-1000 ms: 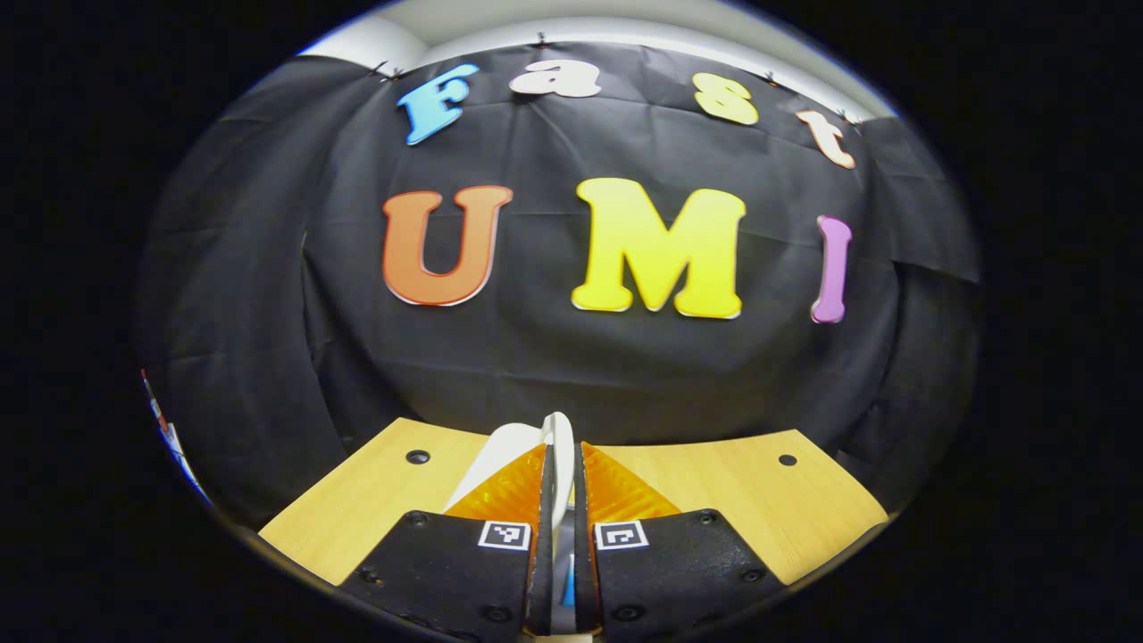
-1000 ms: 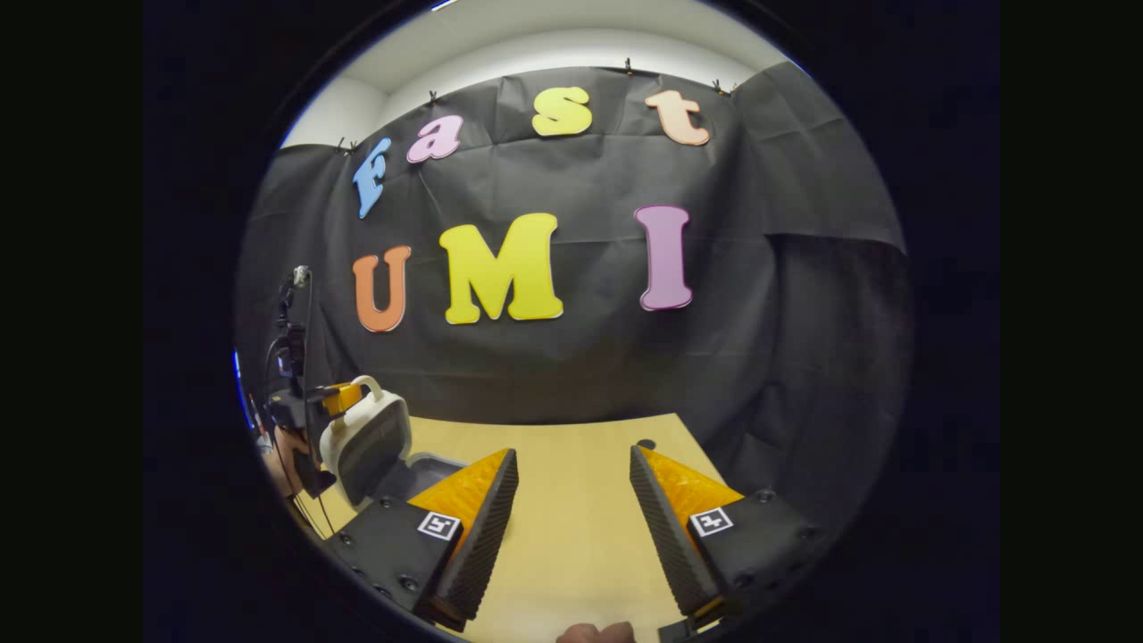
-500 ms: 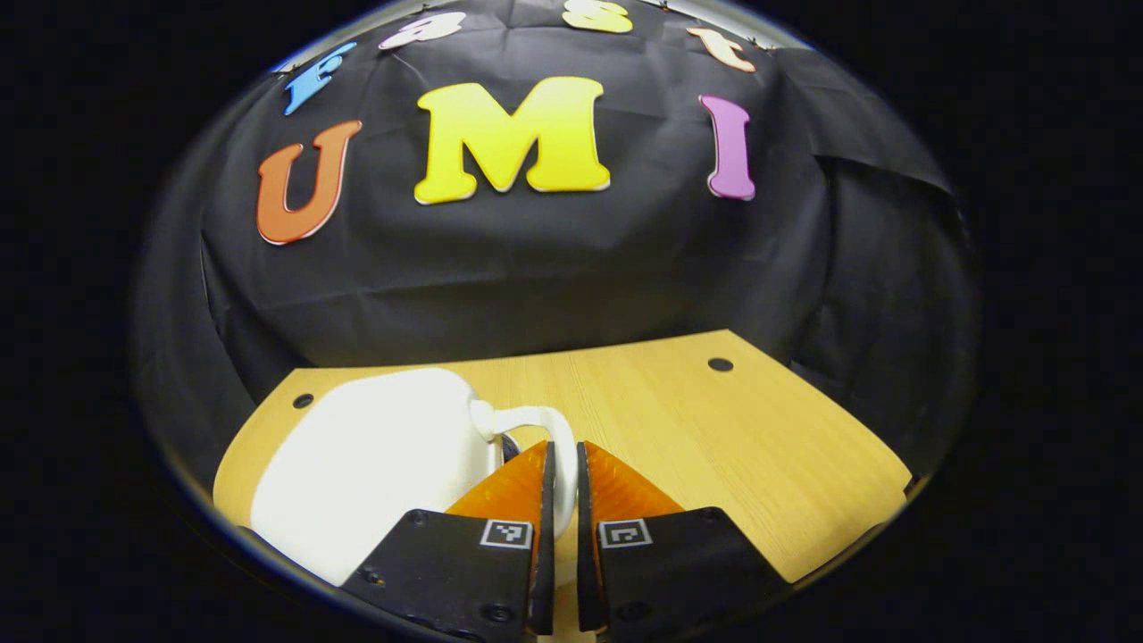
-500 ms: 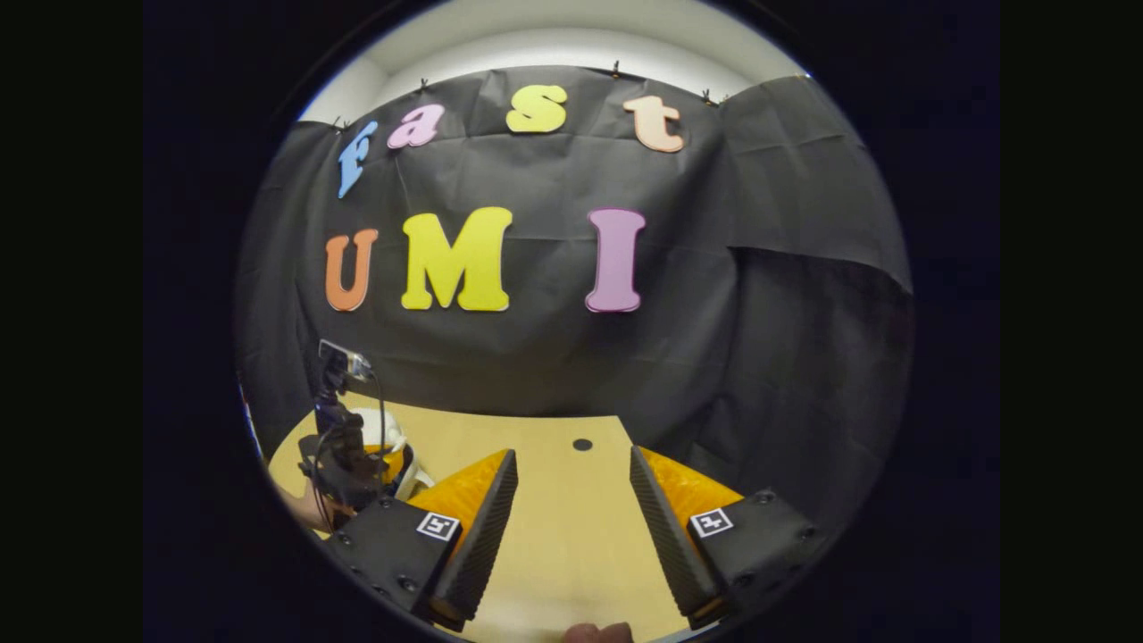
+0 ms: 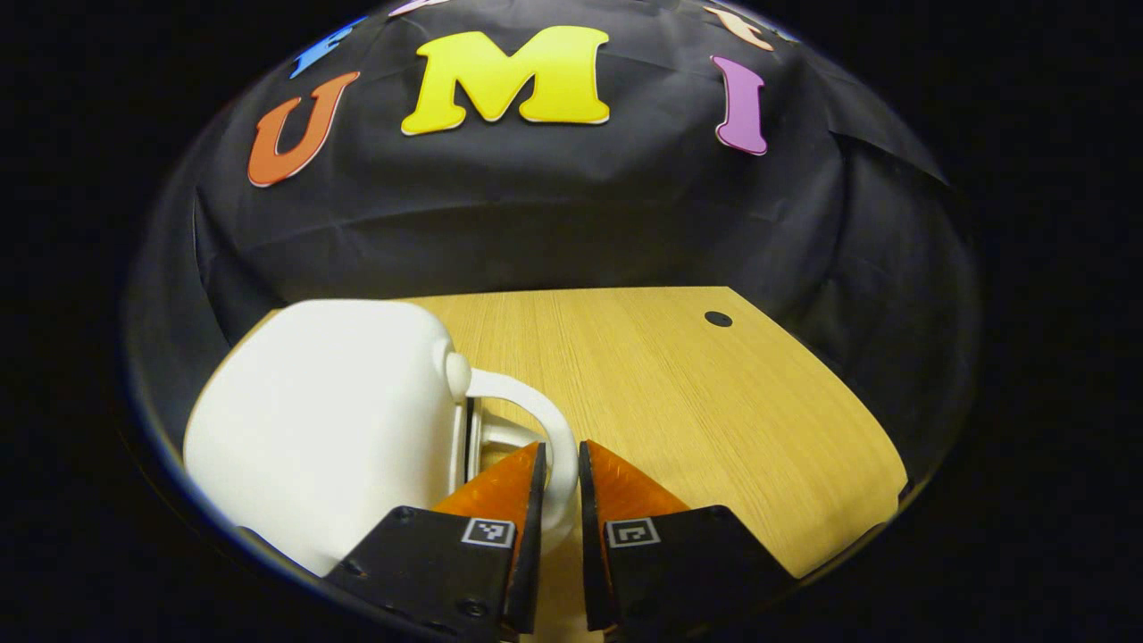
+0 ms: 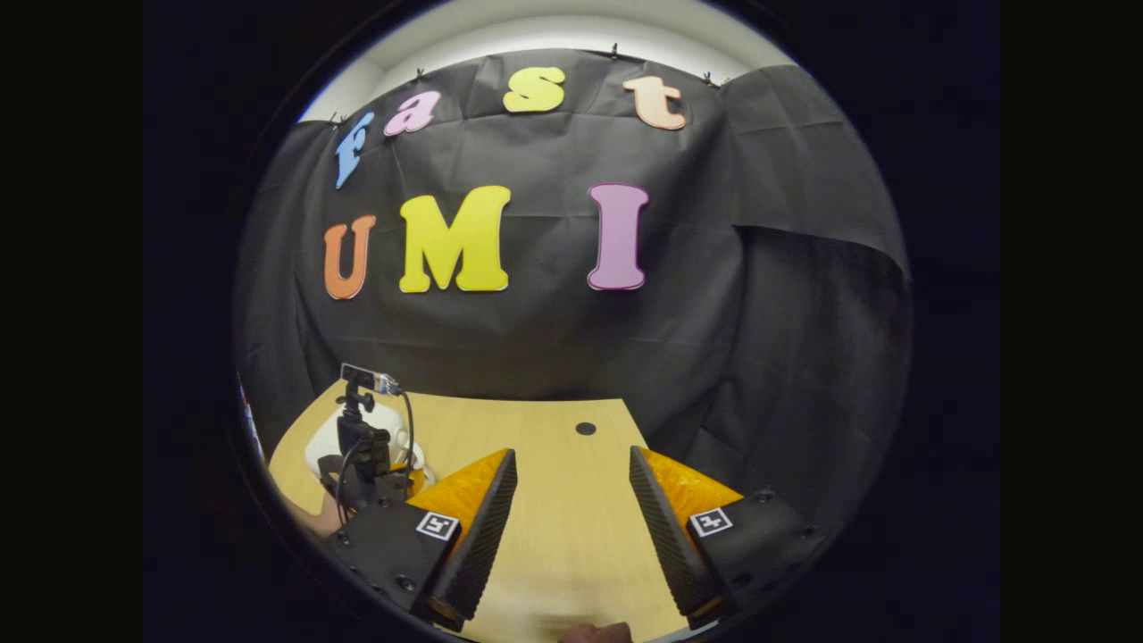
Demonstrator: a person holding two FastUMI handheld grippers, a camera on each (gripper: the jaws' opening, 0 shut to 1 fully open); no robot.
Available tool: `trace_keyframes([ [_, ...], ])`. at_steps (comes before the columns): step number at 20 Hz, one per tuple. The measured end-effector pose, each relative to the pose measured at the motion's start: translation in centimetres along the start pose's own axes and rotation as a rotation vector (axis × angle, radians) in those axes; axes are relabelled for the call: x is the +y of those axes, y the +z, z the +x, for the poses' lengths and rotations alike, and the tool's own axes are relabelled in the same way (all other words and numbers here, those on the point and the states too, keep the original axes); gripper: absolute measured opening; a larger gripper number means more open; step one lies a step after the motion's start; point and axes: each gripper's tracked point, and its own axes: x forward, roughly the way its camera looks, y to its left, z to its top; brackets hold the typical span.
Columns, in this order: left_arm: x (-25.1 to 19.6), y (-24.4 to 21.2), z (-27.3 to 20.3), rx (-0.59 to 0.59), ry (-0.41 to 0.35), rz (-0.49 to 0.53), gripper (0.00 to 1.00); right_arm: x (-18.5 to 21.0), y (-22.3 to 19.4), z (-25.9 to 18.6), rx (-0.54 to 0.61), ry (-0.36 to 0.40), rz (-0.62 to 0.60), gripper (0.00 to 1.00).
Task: First open the suitcase, pack the skin care products into it, and then close the suitcase.
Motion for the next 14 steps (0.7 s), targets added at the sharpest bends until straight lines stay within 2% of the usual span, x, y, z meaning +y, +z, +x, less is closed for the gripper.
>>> trace_keyframes([
  [2, -0.8, 0.9, -0.5, -0.028, -0.018, -0.001, 0.27, 1.4, -0.1, 0.7, 0.004, 0.034, -0.006, 0.76],
  [3, -1.5, 1.0, -1.0, -0.032, -0.038, 0.004, 0.53, 2.2, -0.1, 1.0, 0.004, 0.052, -0.011, 0.75],
  [4, -1.5, 1.5, -1.7, -0.044, -0.035, 0.022, 0.56, 3.0, 0.2, 1.3, -0.001, 0.072, -0.014, 0.75],
  [6, -0.9, 3.4, -3.8, -0.096, -0.027, 0.052, 0.92, 4.9, 1.1, 1.9, -0.023, 0.111, -0.021, 0.75],
  [7, -0.7, 4.6, -5.3, -0.138, -0.023, 0.044, 0.98, 5.6, 1.8, 2.1, -0.039, 0.129, -0.022, 0.75],
  [10, 1.6, 9.1, -9.9, -0.257, 0.022, -0.002, 0.99, 8.7, 4.3, 2.6, -0.108, 0.193, -0.016, 0.75],
  [11, 2.6, 10.6, -11.4, -0.301, 0.049, -0.007, 0.99, 8.3, 4.7, 6.2, -0.133, 0.213, -0.012, 0.74],
  [14, 5.2, 14.6, -16.4, -0.43, 0.124, 0.002, 0.99, 11.2, 6.8, 6.5, -0.192, 0.265, -0.009, 0.75],
])
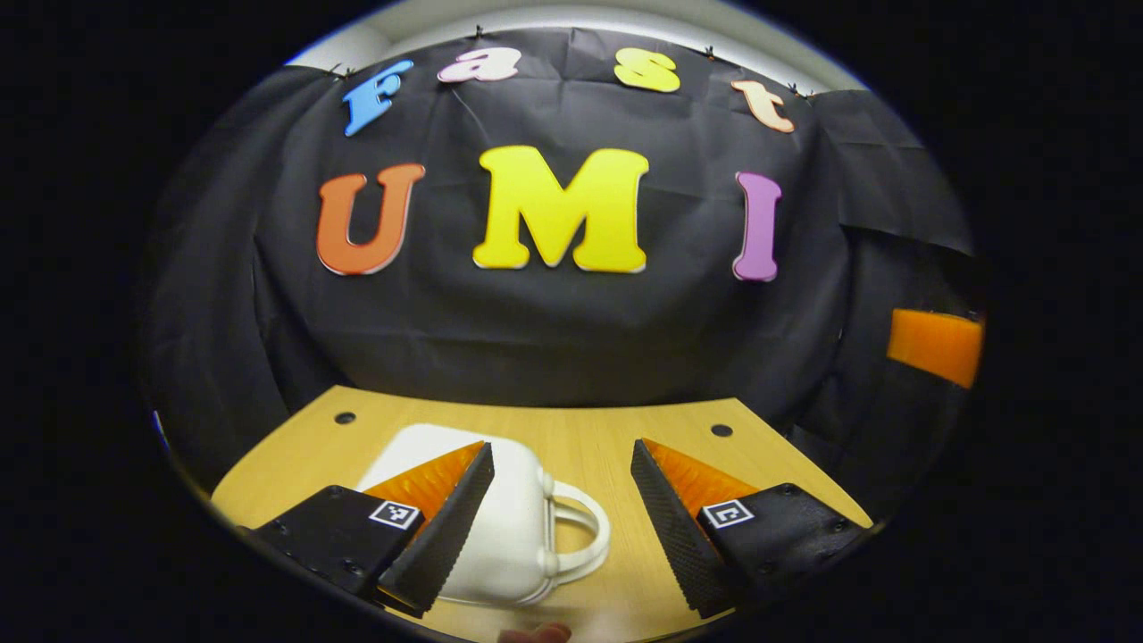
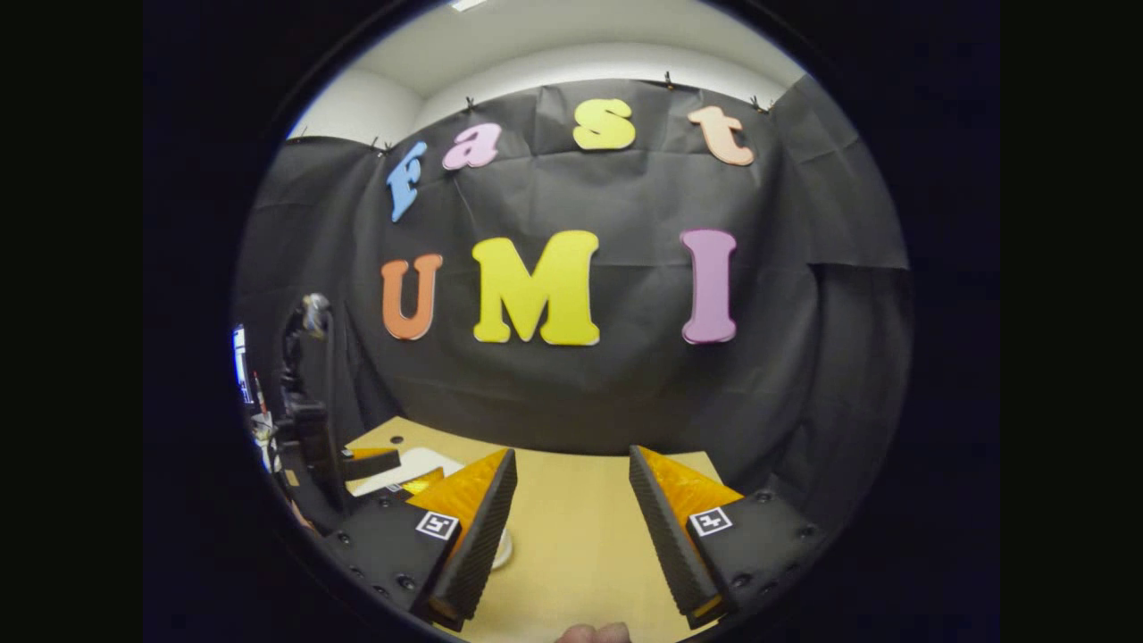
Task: First open the suitcase, pack the skin care products into it, and then close the suitcase.
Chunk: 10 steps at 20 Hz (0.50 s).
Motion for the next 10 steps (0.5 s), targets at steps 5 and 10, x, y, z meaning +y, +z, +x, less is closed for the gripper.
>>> trace_keyframes([
  [5, 3.3, 5.3, -2.7, -0.108, 0.07, -0.007, 0.98, 2.9, 2.5, 1.5, -0.085, 0.034, 0.01, 0.75],
  [10, 5.6, 8.2, -4.6, -0.182, 0.126, 0.013, 0.98, 4.5, 3.3, 1.9, -0.131, 0.032, -0.009, 0.76],
])
